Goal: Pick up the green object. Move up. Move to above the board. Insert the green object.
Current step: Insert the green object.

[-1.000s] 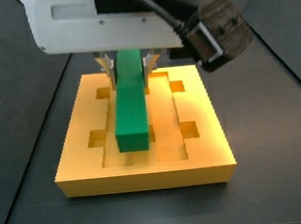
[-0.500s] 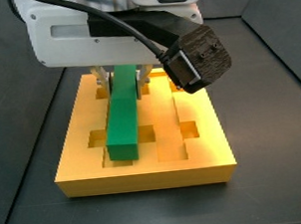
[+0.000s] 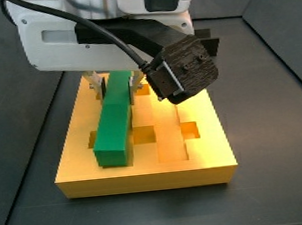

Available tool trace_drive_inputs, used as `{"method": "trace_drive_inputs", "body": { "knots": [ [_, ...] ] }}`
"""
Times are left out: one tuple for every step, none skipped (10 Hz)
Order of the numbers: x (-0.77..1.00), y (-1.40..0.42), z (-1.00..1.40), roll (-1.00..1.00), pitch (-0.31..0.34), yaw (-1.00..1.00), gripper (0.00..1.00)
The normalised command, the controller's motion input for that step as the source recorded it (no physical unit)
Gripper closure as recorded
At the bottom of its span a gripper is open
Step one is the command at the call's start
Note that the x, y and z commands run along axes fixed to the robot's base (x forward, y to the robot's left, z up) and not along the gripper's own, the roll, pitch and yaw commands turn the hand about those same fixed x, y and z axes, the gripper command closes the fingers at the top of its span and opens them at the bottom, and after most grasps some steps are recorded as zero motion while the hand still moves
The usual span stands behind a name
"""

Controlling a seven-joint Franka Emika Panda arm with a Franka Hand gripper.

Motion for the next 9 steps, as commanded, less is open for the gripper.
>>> {"method": "trace_drive_inputs", "body": {
  "knots": [
    [-0.01,-0.04,-0.16,0.01,0.000,0.02,1.00],
    [0.01,0.00,-0.33,0.03,0.000,0.25,1.00],
    [0.00,0.00,-0.23,0.07,0.000,0.44,1.00],
    [0.07,0.00,-0.18,0.07,0.000,0.65,1.00],
    [0.00,0.00,-0.21,0.01,0.000,0.51,1.00],
    [0.00,0.04,-0.21,0.00,0.000,0.07,1.00],
    [0.00,0.05,-0.24,-0.02,-0.013,0.00,1.00],
    [0.00,0.03,-0.27,-0.03,-0.027,0.00,1.00],
    [0.00,0.00,0.00,0.00,0.000,0.00,1.00]
  ]
}}
